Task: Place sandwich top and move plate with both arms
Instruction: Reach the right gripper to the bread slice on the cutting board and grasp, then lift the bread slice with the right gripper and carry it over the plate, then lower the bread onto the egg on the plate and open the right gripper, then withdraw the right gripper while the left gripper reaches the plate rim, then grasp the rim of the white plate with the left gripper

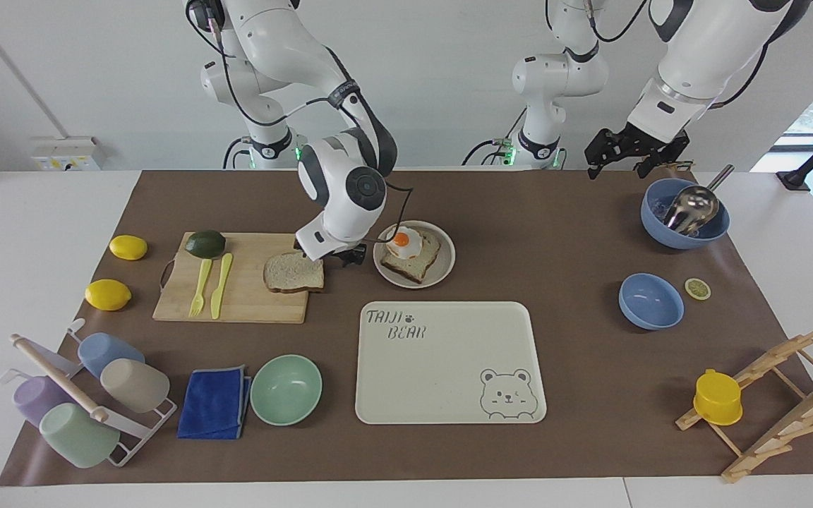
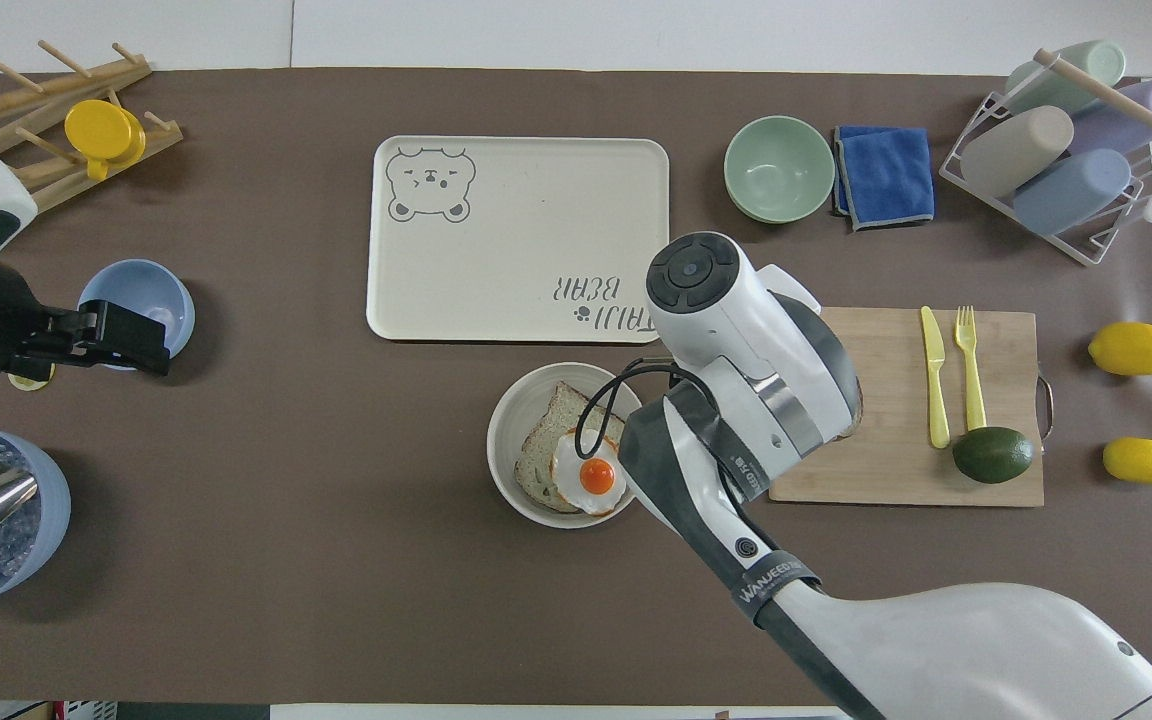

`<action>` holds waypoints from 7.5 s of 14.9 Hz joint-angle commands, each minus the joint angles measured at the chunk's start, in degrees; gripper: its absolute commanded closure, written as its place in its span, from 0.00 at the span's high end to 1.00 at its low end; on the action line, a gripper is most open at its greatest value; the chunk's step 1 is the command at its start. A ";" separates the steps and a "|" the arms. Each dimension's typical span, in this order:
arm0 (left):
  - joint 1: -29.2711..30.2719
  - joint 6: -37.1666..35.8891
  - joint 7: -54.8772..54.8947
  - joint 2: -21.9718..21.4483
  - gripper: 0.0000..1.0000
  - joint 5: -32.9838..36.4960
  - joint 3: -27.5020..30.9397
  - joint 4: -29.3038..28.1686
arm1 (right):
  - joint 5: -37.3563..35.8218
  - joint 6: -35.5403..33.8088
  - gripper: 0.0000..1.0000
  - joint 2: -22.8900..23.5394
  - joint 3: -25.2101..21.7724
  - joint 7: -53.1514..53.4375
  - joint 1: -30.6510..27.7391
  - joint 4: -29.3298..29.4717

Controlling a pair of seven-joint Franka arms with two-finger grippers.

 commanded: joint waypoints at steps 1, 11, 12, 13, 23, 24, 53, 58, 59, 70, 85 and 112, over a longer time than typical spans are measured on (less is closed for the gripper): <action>0.69 0.00 0.34 -0.99 1.00 0.87 -0.53 -0.70 | -0.17 3.58 0.90 -1.44 -0.01 0.73 0.00 -5.07; 0.61 0.00 0.34 -0.99 1.00 0.87 -0.53 -0.70 | -5.96 4.65 0.83 -3.46 -0.01 0.11 0.18 -11.41; 0.61 0.00 0.34 -0.99 1.00 0.87 -0.53 -0.70 | -6.67 4.47 0.81 -3.55 -0.01 0.11 0.18 -11.58; 0.69 -0.09 0.34 -0.99 1.00 0.87 -0.53 -0.70 | -6.68 4.56 0.70 -3.55 -0.01 0.11 0.18 -11.59; 0.61 0.00 0.34 -0.99 1.00 0.87 -0.53 -0.70 | -7.03 -2.53 0.00 -2.15 0.17 -2.43 3.68 -3.35; 0.61 0.00 0.25 -0.99 1.00 0.87 -0.53 -0.70 | -6.86 -5.17 0.00 -1.62 0.08 -2.44 5.00 -0.37; 3.60 3.78 0.25 -1.52 1.00 0.69 -0.44 -2.80 | 11.86 0.96 1.00 -4.67 0.52 0.75 11.45 11.53; 2.72 8.08 0.07 -4.32 1.00 0.34 -0.71 -10.43 | 11.69 -4.31 1.00 -9.51 0.25 -10.25 -4.97 11.44; 2.63 9.48 0.16 -4.94 1.00 0.17 -0.97 -12.46 | 11.69 -5.45 1.00 -10.48 0.25 -10.35 -7.88 11.53; -16.60 37.77 -15.97 -1.09 1.00 -2.65 -1.15 -31.63 | 10.81 -14.69 1.00 -19.98 -4.75 -33.09 -21.79 11.61; -25.32 56.95 -23.74 5.25 0.78 -9.15 -1.15 -42.01 | 12.48 -18.64 1.00 -17.96 -11.52 -41.11 -21.62 16.20; -26.29 59.51 -24.44 8.15 0.00 -11.52 -0.97 -41.04 | 12.74 -19.17 1.00 -18.40 -11.52 -40.94 -21.36 15.57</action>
